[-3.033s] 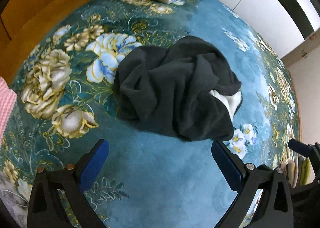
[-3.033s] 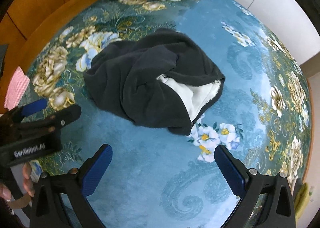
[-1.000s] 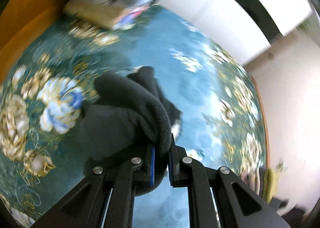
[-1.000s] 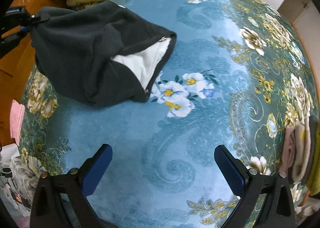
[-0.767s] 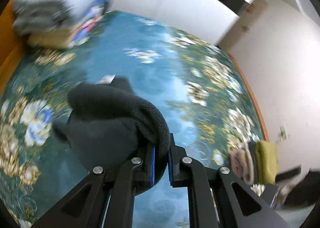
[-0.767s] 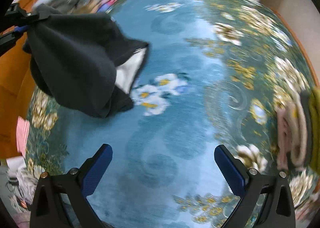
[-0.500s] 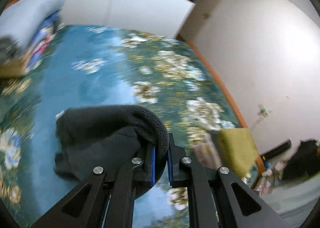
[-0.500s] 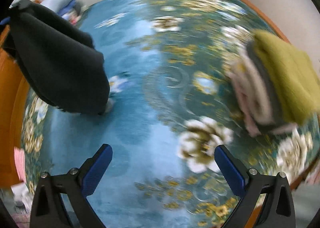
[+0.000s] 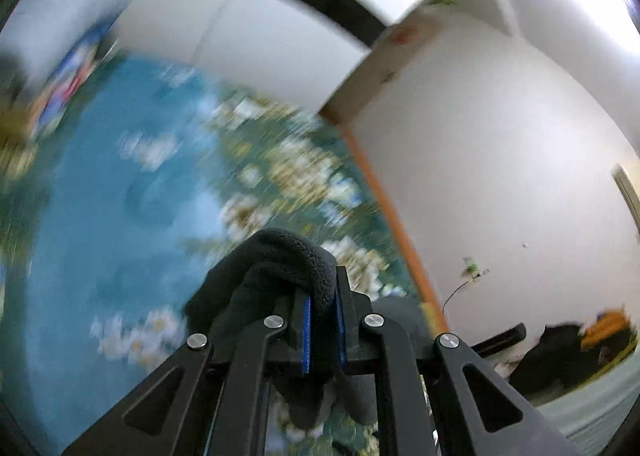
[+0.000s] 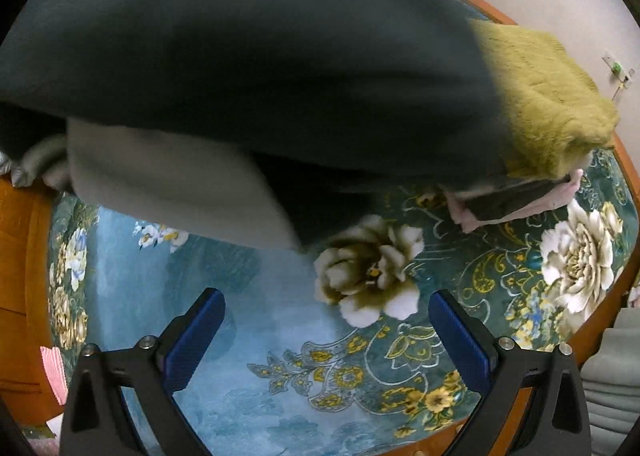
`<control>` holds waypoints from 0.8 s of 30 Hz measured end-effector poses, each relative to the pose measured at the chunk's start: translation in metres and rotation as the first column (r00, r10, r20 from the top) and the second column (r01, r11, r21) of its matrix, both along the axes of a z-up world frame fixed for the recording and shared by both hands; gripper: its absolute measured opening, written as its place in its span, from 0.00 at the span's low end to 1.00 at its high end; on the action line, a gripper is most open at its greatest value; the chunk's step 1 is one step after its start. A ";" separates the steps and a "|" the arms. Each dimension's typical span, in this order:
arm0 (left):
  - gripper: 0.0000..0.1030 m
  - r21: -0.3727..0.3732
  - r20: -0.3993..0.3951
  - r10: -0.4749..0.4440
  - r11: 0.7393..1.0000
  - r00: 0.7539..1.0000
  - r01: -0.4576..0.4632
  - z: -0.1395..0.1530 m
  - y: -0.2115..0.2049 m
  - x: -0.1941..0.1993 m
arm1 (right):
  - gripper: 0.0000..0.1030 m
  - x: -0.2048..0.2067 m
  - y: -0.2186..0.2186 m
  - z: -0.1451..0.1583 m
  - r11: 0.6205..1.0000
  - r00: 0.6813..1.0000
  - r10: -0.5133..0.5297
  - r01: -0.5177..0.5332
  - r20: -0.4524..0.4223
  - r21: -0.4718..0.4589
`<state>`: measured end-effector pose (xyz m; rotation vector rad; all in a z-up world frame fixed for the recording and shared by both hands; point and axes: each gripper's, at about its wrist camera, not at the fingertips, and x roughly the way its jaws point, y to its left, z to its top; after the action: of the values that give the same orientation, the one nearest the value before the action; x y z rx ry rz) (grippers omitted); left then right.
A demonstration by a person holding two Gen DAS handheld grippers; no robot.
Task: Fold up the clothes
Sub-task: 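Lift the jacket with the left gripper while the right gripper grasps another edge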
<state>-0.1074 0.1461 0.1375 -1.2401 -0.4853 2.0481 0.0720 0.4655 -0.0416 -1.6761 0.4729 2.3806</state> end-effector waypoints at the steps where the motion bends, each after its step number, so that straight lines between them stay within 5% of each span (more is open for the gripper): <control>1: 0.10 -0.024 0.045 0.024 0.999 0.999 -0.023 -0.018 -0.012 0.002 | 1.00 -0.002 -0.006 -0.003 1.000 1.000 0.012 -0.012 0.010 0.000; 4: 0.09 -0.125 0.208 0.105 0.989 0.972 -0.080 -0.083 -0.048 0.007 | 1.00 -0.007 -0.026 -0.012 0.998 0.997 0.059 -0.059 0.042 -0.003; 8: 0.09 -0.254 0.386 0.185 0.963 0.904 -0.089 -0.157 -0.083 0.024 | 1.00 -0.017 -0.055 -0.016 0.989 0.988 0.147 -0.147 0.054 -0.011; 10: 0.09 -0.253 0.435 0.205 0.962 0.877 -0.100 -0.176 -0.093 0.025 | 1.00 -0.023 -0.070 -0.017 0.981 0.979 0.195 -0.194 0.052 -0.017; 12: 0.09 -0.219 0.469 0.212 0.968 0.858 -0.120 -0.183 -0.101 0.023 | 1.00 -0.029 -0.084 -0.018 0.970 0.969 0.242 -0.241 0.050 -0.022; 19: 0.10 -0.109 0.451 0.080 0.993 0.889 -0.034 -0.153 -0.065 -0.012 | 1.00 -0.057 -0.138 -0.012 0.919 0.921 0.390 -0.390 -0.006 -0.054; 24: 0.10 -0.043 0.466 -0.035 0.997 0.884 0.062 -0.144 -0.020 -0.026 | 0.99 -0.089 -0.183 -0.003 0.871 0.871 0.485 -0.489 -0.070 -0.041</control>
<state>-0.1333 0.1264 -0.0066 -1.7729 -0.6102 1.7221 -0.0172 0.2830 -0.0448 -1.9456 0.1287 2.7891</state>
